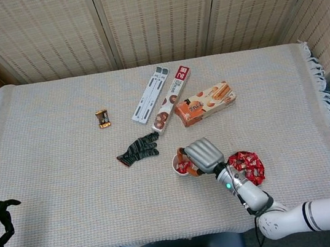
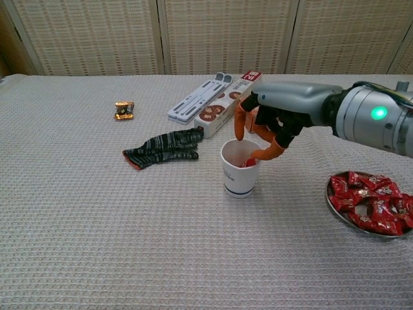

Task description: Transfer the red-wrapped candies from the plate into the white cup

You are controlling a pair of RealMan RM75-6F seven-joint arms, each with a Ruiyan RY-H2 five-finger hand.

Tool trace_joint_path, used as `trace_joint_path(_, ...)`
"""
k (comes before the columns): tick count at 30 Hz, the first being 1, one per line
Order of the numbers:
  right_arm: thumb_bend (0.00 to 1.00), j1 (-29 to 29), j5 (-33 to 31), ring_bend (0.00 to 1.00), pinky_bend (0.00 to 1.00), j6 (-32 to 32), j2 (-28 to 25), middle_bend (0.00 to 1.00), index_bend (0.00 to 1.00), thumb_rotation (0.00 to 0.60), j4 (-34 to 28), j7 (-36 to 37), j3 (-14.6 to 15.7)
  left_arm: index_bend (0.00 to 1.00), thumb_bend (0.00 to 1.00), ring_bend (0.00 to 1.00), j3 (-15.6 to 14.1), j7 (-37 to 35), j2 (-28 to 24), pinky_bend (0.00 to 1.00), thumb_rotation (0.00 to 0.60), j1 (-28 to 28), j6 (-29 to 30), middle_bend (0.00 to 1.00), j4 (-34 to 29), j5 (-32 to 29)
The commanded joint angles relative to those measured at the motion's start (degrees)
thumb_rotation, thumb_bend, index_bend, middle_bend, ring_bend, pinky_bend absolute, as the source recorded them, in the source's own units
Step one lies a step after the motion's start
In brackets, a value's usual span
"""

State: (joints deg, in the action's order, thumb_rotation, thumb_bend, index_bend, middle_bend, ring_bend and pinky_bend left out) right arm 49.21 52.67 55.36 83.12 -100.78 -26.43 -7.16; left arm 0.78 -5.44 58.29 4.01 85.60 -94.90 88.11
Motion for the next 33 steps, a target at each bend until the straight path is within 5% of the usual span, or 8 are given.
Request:
trace_joint_path(1,0.16,-0.4,0.3,0.76,0.98,0.1,-0.6,0.82,0.38,0.6,-0.1,0.7,0.0,0.35,0.42,0.27,0.0,0.1,0.0,0.28,0.6,0.0,0.0,0.23,0.0,-0.1)
trace_joint_path(12,0.13,-4.4,2.6,0.76,0.98,4.5,-7.2,0.82,0.34,0.6,-4.0,-2.4,4.1,0.34,0.42,0.27,0.0,-0.1,0.0,0.28,0.6,0.0,0.1,0.23,0.0,0.0)
trace_joint_path(16,0.13,-9.0,2.0,0.76,0.98,7.8,-11.8,0.82,0.34,0.6,-5.2,-6.0,10.0,0.34,0.42,0.27,0.0,0.3,0.0,0.28,0.6,-0.1,0.2,0.23,-0.2,0.1)
trace_joint_path(19,0.13,-10.4,1.9,0.76,0.98,6.6,-14.1,0.82,0.34,0.6,-5.3,-5.1,11.7,0.35,0.42,0.27,-0.1,0.7,0.1,0.28,0.6,-0.1,0.3,0.23,-0.3,0.4)
trace_joint_path(33,0.07,-12.3,-0.8,0.76,0.98,3.5,-14.4,0.82,0.3,0.6,-0.5,-5.3,11.9,0.35,0.42,0.27,-0.1,0.9,0.1,0.28,0.6,-0.2,0.4,0.23,-0.4,0.4)
